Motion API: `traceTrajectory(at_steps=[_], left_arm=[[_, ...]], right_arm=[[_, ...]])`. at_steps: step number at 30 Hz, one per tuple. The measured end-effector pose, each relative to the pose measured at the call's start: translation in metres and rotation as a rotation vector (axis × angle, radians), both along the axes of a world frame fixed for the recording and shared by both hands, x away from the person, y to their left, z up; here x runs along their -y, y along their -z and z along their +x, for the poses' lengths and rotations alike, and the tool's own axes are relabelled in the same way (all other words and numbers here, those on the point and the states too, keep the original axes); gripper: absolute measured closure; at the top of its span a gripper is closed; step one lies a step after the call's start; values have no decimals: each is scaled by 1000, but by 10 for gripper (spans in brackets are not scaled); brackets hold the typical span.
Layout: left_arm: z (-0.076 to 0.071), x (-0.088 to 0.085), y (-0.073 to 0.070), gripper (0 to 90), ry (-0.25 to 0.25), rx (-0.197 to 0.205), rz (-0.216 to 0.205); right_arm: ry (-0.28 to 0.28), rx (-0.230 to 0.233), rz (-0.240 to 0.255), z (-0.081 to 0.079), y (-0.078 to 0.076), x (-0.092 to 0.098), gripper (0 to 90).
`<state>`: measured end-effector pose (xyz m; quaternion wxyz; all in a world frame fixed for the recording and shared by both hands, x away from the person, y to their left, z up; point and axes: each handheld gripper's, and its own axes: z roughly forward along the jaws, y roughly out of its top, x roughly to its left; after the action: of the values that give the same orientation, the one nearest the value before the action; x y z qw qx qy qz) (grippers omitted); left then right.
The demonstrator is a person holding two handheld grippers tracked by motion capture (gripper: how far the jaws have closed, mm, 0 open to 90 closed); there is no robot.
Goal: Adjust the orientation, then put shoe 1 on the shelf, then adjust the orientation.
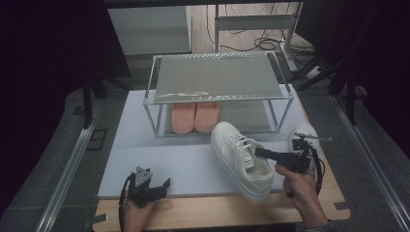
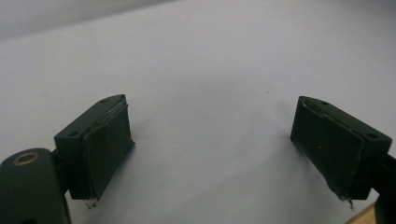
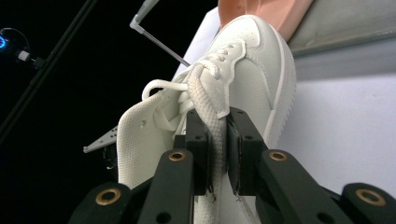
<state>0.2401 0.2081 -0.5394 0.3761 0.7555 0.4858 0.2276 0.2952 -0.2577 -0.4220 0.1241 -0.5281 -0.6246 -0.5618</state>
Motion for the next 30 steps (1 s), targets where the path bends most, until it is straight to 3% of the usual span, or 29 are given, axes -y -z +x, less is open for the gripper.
traceTrajectory(at_steps=[30], left_arm=[[0, 0, 0, 125, -1, 4, 1]], right_arm=[[-66, 11, 84, 3, -34, -12, 796]])
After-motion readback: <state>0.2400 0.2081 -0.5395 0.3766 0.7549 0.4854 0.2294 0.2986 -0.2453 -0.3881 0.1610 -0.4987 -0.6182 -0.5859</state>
